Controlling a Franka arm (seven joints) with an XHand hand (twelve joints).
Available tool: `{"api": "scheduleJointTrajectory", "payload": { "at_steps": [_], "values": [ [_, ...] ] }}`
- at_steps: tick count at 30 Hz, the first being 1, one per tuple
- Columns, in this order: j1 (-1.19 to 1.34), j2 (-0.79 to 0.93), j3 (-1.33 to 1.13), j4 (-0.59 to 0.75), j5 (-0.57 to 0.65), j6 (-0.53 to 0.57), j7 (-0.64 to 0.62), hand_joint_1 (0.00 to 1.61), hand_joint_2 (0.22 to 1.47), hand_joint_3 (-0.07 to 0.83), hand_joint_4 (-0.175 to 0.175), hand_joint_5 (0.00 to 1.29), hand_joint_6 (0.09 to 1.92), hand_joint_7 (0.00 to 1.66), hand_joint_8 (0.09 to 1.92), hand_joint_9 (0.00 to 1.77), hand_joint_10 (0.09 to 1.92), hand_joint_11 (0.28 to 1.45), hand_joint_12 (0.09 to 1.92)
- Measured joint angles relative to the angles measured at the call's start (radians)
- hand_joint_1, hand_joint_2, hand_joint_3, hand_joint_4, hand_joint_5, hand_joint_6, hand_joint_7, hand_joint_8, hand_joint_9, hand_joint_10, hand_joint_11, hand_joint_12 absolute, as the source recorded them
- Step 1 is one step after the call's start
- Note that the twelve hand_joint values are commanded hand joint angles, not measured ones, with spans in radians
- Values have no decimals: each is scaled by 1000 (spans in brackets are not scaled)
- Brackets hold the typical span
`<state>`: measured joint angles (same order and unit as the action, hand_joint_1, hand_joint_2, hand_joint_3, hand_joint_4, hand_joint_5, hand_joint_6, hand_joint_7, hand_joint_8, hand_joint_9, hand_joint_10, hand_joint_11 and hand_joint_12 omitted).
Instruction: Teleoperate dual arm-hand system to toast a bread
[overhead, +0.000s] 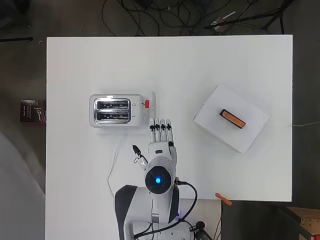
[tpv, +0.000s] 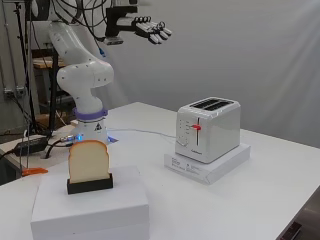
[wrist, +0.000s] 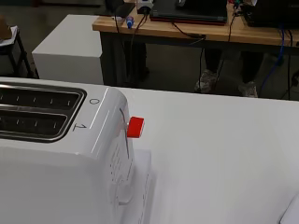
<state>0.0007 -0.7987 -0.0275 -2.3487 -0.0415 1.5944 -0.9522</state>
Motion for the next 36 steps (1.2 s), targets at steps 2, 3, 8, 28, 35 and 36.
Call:
{"api": "scheduleJointTrajectory", "payload": {
  "at_steps": [2,3,8,28,35,36],
  "values": [
    [0,2,-31,19,-44,5,-96,33,1075,-3,18,210,87,321,87,417,87,403,87],
    [1,13,-52,43,-59,-5,-161,73,1062,-4,13,234,87,358,87,450,87,408,87],
    [-3,166,-128,208,-98,-111,-283,103,1061,5,29,287,87,409,87,516,87,437,87],
    [712,413,-1065,580,-405,-227,-131,389,1268,6,-45,291,87,446,87,546,87,498,87],
    [1427,176,-1693,702,-572,-279,-20,428,1250,-4,-56,275,87,432,87,541,87,501,87],
    [1462,160,-1739,712,-585,-280,-12,452,1234,-9,-54,273,87,425,87,535,87,493,87]
  ]
}}
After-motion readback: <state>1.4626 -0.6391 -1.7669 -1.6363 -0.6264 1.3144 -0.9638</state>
